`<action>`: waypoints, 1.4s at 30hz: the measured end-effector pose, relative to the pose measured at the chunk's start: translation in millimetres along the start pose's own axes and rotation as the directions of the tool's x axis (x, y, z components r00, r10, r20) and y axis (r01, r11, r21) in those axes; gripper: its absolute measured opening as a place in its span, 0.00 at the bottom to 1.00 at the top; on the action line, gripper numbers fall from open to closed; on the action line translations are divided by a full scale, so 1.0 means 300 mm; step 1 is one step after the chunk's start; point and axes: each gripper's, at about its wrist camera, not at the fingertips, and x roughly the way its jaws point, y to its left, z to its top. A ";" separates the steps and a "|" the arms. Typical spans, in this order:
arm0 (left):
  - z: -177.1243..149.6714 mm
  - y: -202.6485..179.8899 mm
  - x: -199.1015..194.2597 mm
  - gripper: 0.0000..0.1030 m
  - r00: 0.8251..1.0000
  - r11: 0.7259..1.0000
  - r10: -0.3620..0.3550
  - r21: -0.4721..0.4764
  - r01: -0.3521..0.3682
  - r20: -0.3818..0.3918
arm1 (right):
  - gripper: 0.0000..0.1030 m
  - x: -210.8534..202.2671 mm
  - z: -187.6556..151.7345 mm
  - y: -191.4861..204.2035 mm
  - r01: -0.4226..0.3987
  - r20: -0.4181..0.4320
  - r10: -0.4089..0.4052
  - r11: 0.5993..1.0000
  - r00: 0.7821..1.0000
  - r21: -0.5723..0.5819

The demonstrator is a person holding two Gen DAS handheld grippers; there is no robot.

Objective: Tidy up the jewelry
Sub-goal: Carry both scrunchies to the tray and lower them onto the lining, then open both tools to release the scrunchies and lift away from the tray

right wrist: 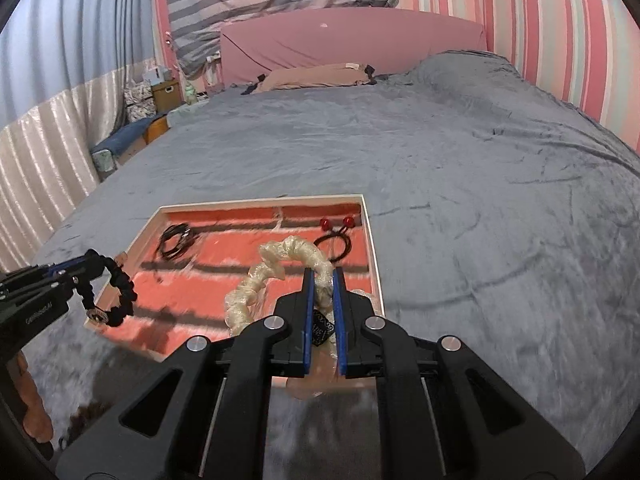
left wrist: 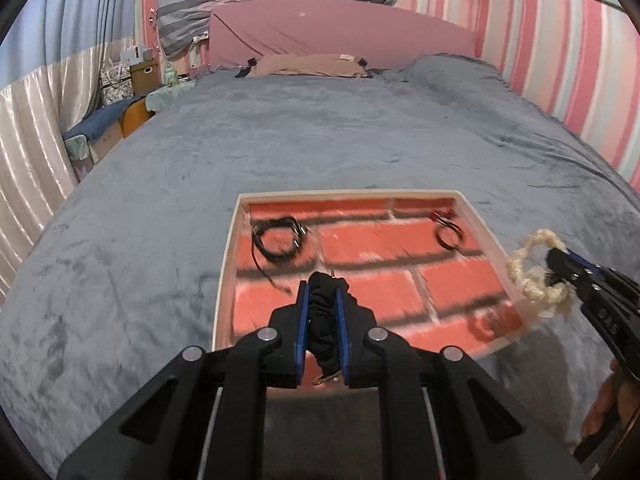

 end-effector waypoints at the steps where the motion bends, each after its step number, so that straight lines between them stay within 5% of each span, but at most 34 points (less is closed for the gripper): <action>1: 0.027 0.009 0.038 0.13 1.000 1.000 0.003 -0.004 -0.003 -0.006 | 0.10 0.033 0.016 0.001 0.007 -0.010 -0.007 1.000 1.000 -0.002; 14: 0.081 0.093 0.349 0.13 0.993 0.999 0.030 -0.028 -0.033 -0.116 | 0.10 0.360 0.061 0.012 0.069 -0.148 -0.072 0.997 0.986 -0.026; 30: 0.063 0.135 0.443 0.13 0.986 0.998 0.050 -0.035 -0.056 -0.160 | 0.10 0.482 0.041 0.021 0.097 -0.211 -0.111 0.992 0.971 -0.077; 34: 0.060 0.130 0.442 0.14 0.984 0.997 0.073 -0.022 -0.078 -0.165 | 0.14 0.479 0.041 0.030 0.104 -0.216 -0.122 0.990 0.969 -0.093; 39: 0.048 0.124 0.434 0.15 0.981 0.996 0.085 -0.016 -0.089 -0.177 | 0.32 0.462 0.042 0.034 0.079 -0.213 -0.099 0.992 0.972 -0.099; 41: 0.050 0.123 0.414 0.24 0.982 0.995 0.092 -0.010 -0.095 -0.167 | 0.42 0.443 0.046 0.039 0.069 -0.203 -0.088 0.993 0.975 -0.101; 42: 0.051 0.124 0.405 0.41 0.983 0.995 0.097 -0.010 -0.100 -0.157 | 0.44 0.431 0.050 0.043 0.062 -0.197 -0.081 0.993 0.977 -0.103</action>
